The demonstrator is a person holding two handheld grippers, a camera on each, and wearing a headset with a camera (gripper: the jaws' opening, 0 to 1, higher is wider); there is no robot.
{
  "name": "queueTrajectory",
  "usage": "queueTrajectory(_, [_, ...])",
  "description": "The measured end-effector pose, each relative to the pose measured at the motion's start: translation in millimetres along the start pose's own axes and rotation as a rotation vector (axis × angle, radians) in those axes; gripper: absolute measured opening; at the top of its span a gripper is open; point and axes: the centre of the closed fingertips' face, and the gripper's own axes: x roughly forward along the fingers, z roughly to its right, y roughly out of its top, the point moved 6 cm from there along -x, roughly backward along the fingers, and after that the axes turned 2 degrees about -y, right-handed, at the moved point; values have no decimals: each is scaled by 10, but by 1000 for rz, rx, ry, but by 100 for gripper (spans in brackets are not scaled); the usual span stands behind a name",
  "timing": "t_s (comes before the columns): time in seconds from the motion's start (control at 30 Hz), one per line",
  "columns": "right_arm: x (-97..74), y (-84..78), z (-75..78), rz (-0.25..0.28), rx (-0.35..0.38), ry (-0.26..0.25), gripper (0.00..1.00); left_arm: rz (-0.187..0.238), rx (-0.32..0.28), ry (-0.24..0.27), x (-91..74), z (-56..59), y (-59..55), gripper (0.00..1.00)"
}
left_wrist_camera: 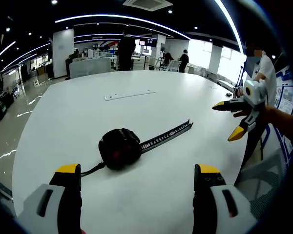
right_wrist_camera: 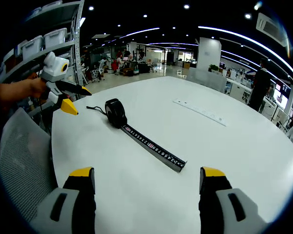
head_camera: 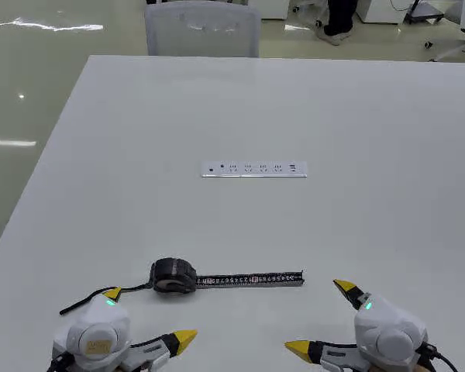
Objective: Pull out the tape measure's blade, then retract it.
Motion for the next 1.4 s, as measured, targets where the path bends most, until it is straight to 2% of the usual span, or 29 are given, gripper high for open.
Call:
queueTrajectory(0.13, [29,12,-8,8,-36,38,89,-17,-22,22,33,-19,15,92])
queueTrajectory(0.23, [54,19,-20,12,-44,91,87,-29,-32,11,62,-35,27,90])
queueTrajectory(0.37, [89,-7,12,-3,-82,117,86,-62,-21,3,116,-52,46,88])
queueTrajectory(0.47, [119,-21,52,-9,-114,136,85,-80,-43,-3,152,-62,76,87])
queueTrajectory(0.53, [130,-15,73,-4,-130,144,82,-90,-43,-4,182,-71,74,87])
queueTrajectory(0.6, [154,-9,102,-3,-141,153,81,-117,-45,-9,219,-114,57,86])
queueTrajectory(0.67, [183,-8,135,0,-148,163,81,-128,-52,-10,233,-87,65,85])
queueTrajectory(0.73, [204,-5,156,-3,-164,179,78,-144,-64,-16,265,-156,64,85])
queueTrajectory(0.83, [244,-15,198,-10,-191,193,75,-160,-68,-22,287,-172,79,85])
queueTrajectory(0.93, [279,-31,230,-19,-215,212,72,-161,-71,-22,322,-193,121,84])
queueTrajectory(1.13, [354,-35,321,-22,-224,238,66,-133,-83,5,395,-231,240,84])
queueTrajectory(1.2, [372,-26,340,-22,-229,246,65,-134,-85,9,411,-200,251,84])
queueTrajectory(1.4, [442,-35,421,-44,-271,278,61,-144,-110,14,499,-250,252,83])
